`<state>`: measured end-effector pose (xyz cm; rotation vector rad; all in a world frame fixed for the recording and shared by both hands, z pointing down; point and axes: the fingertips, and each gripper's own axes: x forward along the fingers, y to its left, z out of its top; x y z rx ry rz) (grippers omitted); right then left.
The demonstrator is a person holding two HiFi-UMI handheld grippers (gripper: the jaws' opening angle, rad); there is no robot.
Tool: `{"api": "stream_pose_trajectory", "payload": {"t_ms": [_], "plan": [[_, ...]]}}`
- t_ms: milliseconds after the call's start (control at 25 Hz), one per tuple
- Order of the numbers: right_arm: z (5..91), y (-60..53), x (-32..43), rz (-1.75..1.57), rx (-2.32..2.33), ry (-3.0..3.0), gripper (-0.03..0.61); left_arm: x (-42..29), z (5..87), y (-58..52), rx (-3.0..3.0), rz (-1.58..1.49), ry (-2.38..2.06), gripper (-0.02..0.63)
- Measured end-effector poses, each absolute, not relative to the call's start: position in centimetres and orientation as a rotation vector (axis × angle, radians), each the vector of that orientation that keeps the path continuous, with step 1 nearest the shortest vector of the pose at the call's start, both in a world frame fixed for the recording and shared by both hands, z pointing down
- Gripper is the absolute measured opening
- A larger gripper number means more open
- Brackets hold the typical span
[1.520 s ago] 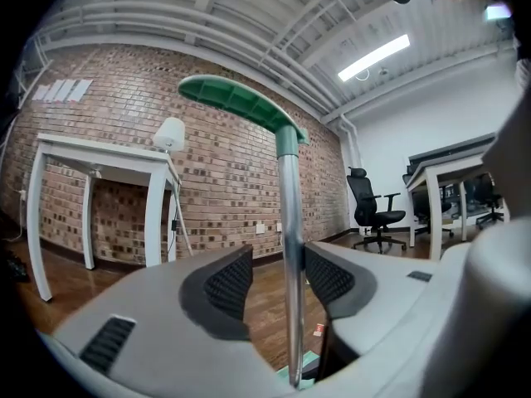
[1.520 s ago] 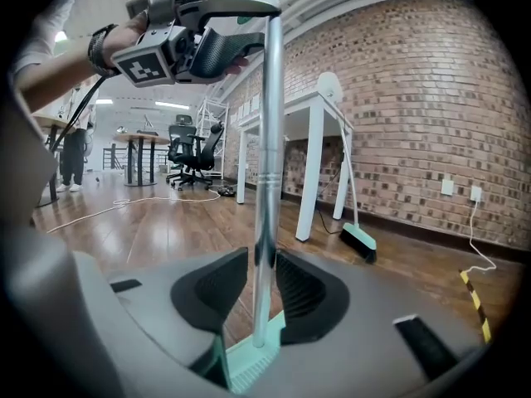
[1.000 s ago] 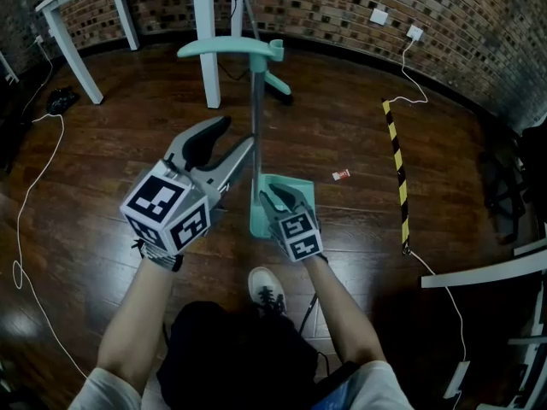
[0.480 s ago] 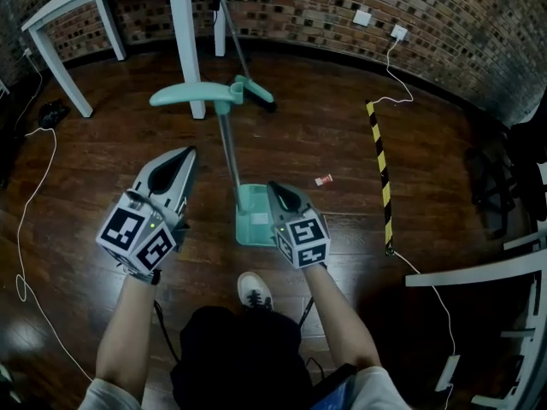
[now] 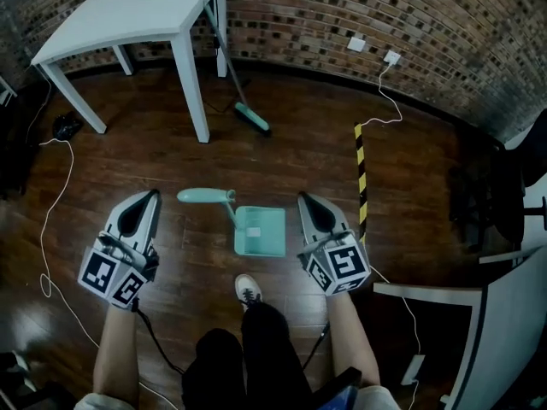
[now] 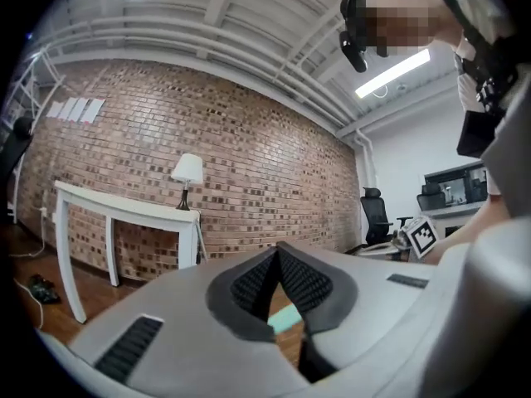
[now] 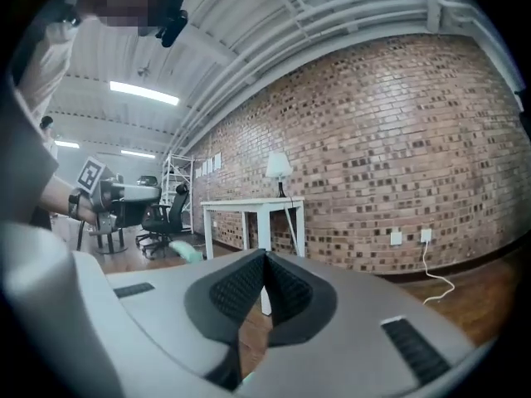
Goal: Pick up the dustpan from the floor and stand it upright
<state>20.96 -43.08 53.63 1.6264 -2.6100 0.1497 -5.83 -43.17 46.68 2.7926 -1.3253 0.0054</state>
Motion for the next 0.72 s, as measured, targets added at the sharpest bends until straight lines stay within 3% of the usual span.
{"api": "stream_pose_trajectory", "payload": {"t_ms": [400, 720], "plan": [[29.9, -41.4, 22.8, 0.051, 1.652, -2.648, -0.02, -4.2, 30.6, -40.0, 2.808, 0.03, -1.242, 0.005], [19.2, -36.9, 25.3, 0.037, 1.764, -2.647, -0.02, -3.0, 23.2, -35.9, 2.82, -0.033, -1.199, 0.005]]}}
